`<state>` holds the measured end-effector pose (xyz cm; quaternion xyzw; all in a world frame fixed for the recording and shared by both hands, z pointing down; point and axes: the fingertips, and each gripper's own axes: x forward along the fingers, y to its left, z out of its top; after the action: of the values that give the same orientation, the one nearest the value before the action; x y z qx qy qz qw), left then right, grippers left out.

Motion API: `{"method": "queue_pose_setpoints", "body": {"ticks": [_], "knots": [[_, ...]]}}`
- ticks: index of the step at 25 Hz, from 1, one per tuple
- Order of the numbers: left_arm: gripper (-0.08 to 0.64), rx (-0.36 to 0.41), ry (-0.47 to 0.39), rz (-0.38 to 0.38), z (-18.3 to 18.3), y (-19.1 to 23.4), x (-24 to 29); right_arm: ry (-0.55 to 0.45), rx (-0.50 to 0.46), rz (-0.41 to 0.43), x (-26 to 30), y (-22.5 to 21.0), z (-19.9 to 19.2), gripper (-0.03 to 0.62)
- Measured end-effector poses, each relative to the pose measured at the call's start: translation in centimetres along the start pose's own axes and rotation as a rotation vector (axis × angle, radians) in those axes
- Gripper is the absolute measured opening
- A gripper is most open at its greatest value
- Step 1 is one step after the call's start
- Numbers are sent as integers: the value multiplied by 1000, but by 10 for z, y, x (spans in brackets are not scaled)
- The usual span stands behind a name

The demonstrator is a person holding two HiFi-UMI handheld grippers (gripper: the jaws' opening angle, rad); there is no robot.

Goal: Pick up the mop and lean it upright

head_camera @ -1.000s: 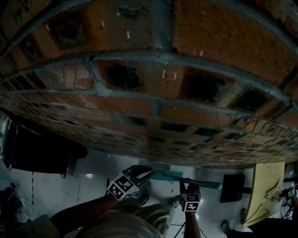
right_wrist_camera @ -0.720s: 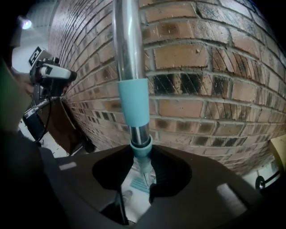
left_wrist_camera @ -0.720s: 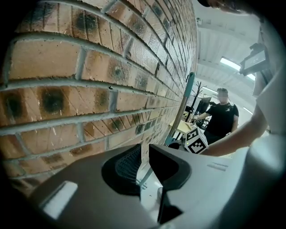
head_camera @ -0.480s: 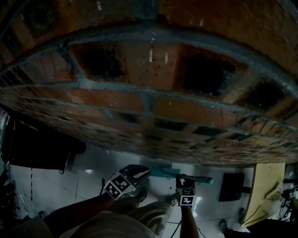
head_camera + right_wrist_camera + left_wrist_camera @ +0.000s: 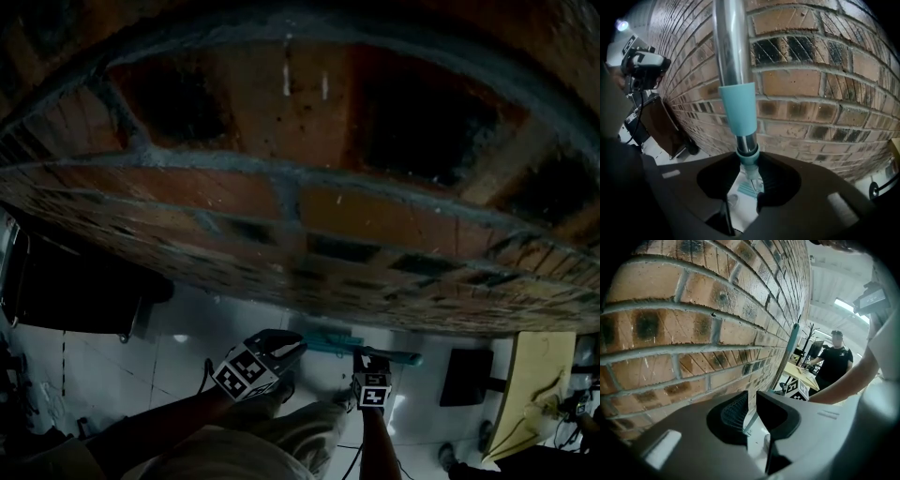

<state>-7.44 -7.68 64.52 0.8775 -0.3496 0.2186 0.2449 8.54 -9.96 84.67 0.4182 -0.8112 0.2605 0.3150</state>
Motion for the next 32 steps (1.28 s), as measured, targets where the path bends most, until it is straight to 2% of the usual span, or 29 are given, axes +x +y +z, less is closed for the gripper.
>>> {"method": "queue_pose_setpoints", "body": {"ticks": [32], "knots": [[75,-43,31,34,-26,5,2,106,1,-12,63,-6,-30,129]]}}
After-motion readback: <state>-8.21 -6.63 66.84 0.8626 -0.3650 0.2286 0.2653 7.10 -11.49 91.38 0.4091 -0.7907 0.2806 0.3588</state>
